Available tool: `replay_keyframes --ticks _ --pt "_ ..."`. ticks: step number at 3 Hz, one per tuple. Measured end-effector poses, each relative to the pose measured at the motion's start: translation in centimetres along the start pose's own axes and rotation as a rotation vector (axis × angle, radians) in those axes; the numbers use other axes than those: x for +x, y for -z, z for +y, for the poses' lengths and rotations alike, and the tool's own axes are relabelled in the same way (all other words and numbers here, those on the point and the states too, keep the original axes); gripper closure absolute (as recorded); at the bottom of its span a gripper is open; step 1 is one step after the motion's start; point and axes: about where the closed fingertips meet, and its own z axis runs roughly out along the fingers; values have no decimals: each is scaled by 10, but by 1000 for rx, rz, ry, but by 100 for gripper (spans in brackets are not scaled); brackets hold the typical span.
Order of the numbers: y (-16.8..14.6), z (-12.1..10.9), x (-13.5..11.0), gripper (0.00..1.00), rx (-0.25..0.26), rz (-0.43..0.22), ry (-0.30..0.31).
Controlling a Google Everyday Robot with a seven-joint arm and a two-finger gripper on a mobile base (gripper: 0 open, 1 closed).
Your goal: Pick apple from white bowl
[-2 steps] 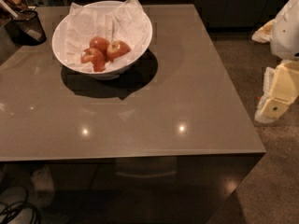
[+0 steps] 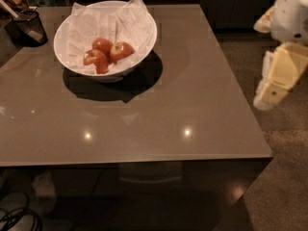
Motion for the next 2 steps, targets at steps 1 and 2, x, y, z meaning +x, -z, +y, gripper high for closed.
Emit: replay_keyframes --ticks 1,2 --pt "4 -29 -33 0 -37 -38 1" --pt "4 -49 -69 0 -32 -61 47"
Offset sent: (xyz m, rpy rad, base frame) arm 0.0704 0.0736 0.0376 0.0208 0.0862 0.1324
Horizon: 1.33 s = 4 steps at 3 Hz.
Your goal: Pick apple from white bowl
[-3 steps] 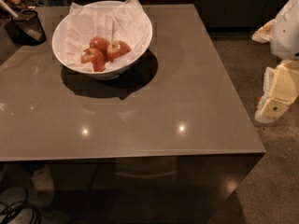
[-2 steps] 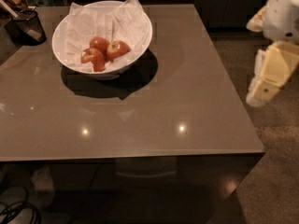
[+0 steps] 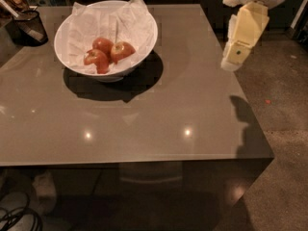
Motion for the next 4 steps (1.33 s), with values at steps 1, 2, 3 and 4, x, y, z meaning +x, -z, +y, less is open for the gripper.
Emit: replay_keyframes --ticks 1,2,3,4 --pt "2 -7 -9 0 31 -24 7" --pt "-7 -18 -30 0 34 -55 15" --pt "-19 -29 -57 13 13 -64 63" --pt "-31 -39 -81 24 -15 -71 100"
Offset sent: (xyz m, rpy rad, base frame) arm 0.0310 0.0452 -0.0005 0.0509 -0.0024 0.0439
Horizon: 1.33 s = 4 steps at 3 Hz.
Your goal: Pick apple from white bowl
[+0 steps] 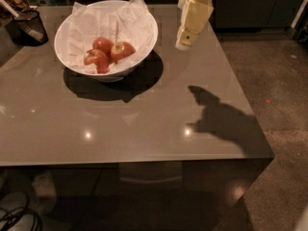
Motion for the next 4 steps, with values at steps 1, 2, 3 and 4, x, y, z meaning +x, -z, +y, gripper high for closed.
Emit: replay_keyframes --ticks 1,2,3,4 --pt "-11 -12 -16 22 -16 -10 22" --pt "-18 -23 -35 9 -17 -27 55" --pt "-19 -31 -42 0 14 -49 55" --pt "-22 -37 -50 0 26 -83 67"
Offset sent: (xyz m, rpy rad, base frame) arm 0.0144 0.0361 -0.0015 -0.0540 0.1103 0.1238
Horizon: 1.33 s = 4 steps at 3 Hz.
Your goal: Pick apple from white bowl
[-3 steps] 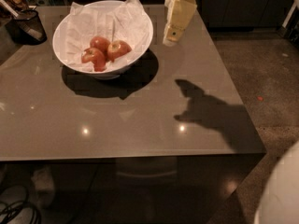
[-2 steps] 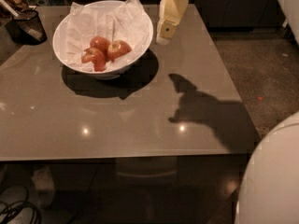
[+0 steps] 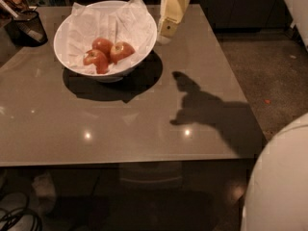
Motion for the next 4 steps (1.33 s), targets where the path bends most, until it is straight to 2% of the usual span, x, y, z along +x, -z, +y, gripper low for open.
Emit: replay_keyframes --ticks 2,3,4 --pt "-31 -33 -43 0 -27 -73 66" --pt "-46 -48 -54 0 -34 -88 73" --pt "-63 -59 -58 10 -41 -94 61"
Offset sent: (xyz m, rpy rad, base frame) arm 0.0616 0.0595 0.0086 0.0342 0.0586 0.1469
